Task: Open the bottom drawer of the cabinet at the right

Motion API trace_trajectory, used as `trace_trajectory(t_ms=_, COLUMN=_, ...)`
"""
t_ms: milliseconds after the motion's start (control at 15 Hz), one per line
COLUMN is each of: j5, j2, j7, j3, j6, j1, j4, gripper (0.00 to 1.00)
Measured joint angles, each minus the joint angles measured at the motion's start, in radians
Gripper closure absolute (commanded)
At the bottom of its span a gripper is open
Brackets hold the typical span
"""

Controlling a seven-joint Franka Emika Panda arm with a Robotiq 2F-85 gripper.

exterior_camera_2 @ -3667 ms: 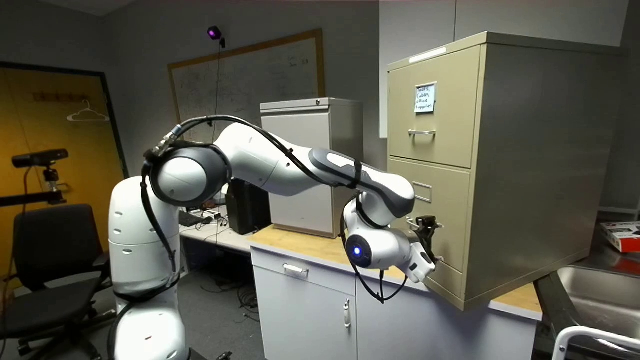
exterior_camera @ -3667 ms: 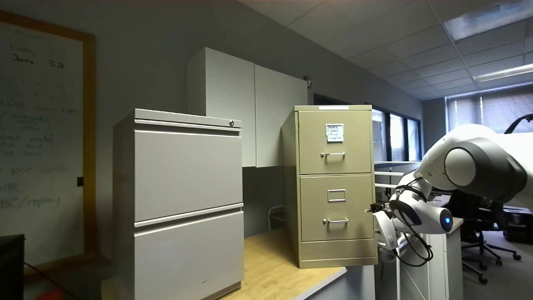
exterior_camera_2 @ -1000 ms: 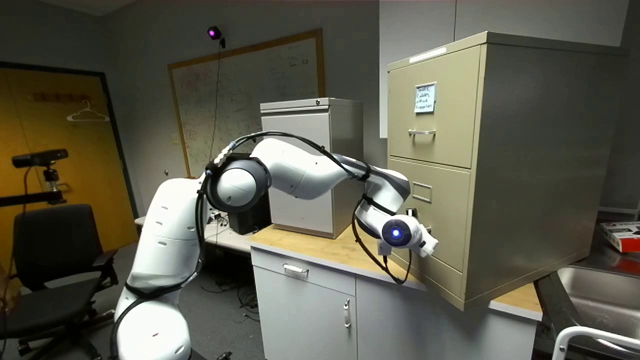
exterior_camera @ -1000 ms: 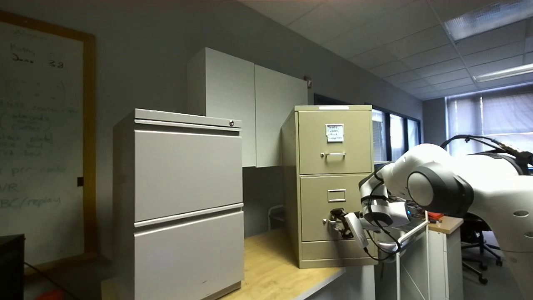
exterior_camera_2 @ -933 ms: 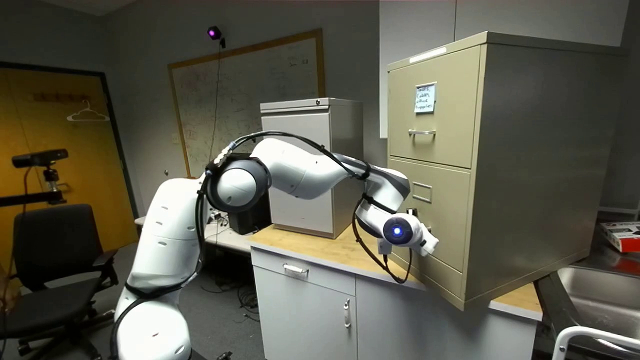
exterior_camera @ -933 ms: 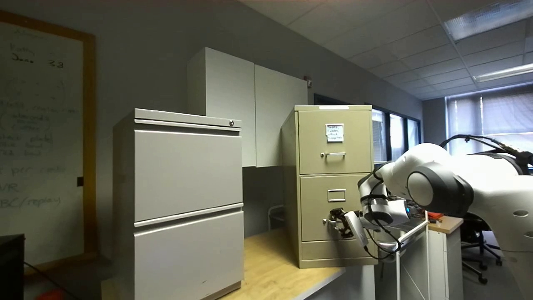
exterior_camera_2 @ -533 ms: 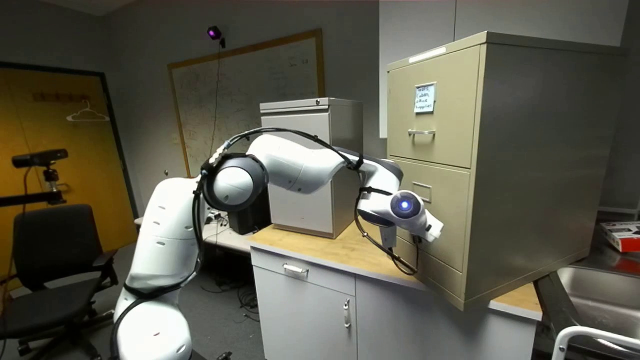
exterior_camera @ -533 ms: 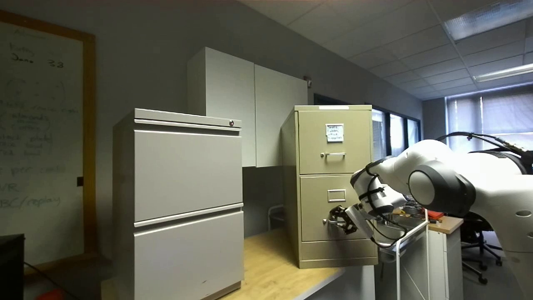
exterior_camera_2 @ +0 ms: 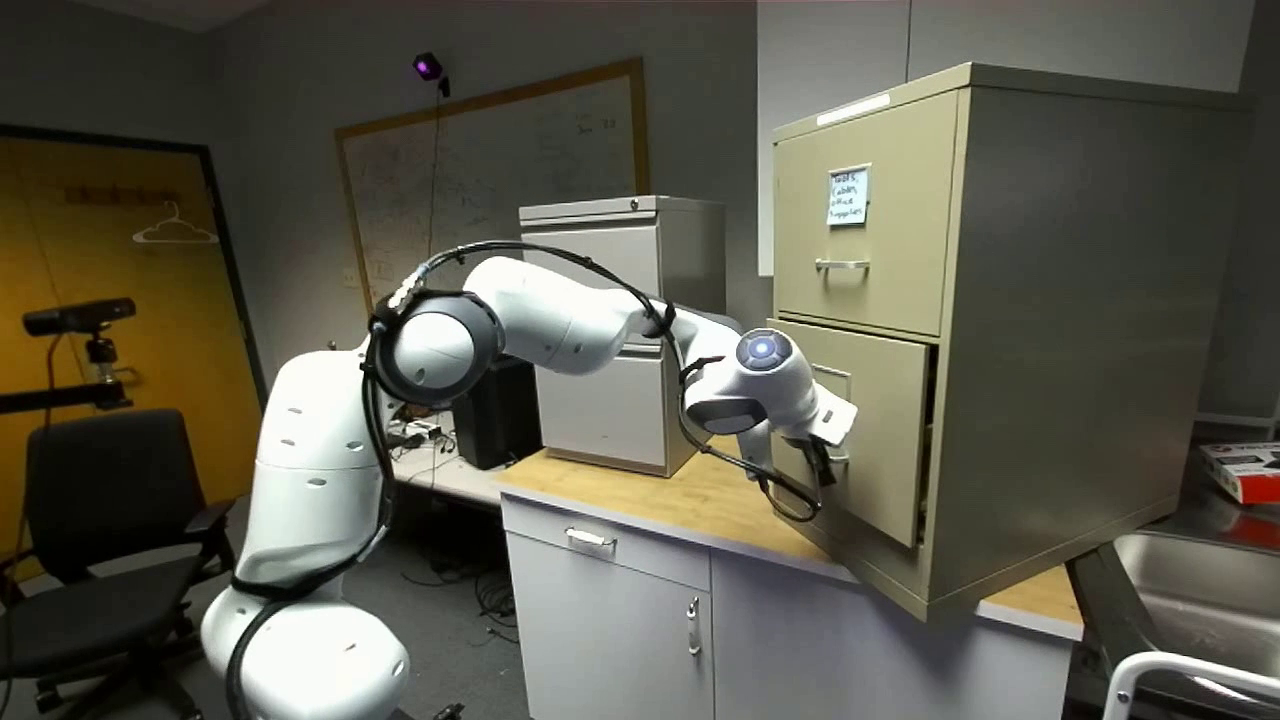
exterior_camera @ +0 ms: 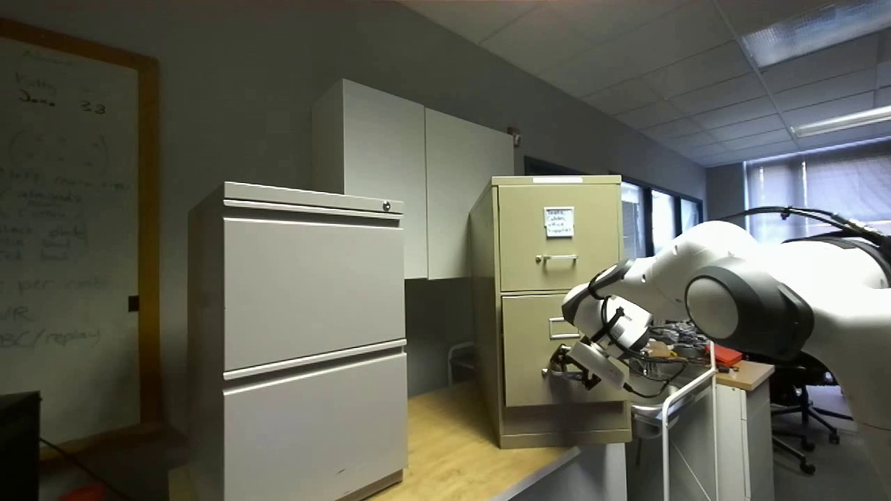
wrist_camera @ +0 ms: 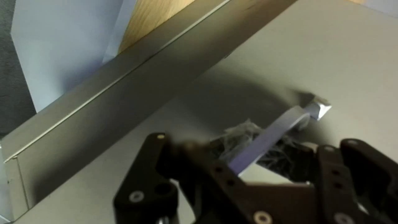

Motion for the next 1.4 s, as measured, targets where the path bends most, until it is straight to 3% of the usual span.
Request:
trace_trajectory(t_ms=400, j5=-0.080, j2=-0.189, j7=0.016, j3=-0.019, j6=0.078, j1=0.071, j4=-0.224, gripper=0.97)
trace_trajectory(t_ms=800, j5=-0.247, j2=-0.424, j7=0.116, j3=0.008, j6=0.213, j1=0.102, j4=-0.487, gripper=0.98)
trace_trajectory(t_ms=1067, j5=-0.281, j2=-0.569, j7=0.144, j3=0.175, j6=0.267, j1=-0.044, j4=-0.658, gripper=0.98)
trace_trajectory(t_ms=1400, j5=-0.362, j2=-0.742, j7=0.240, j3=0.317, j6=0.285, j1=-0.171, j4=-0.837, gripper=0.98)
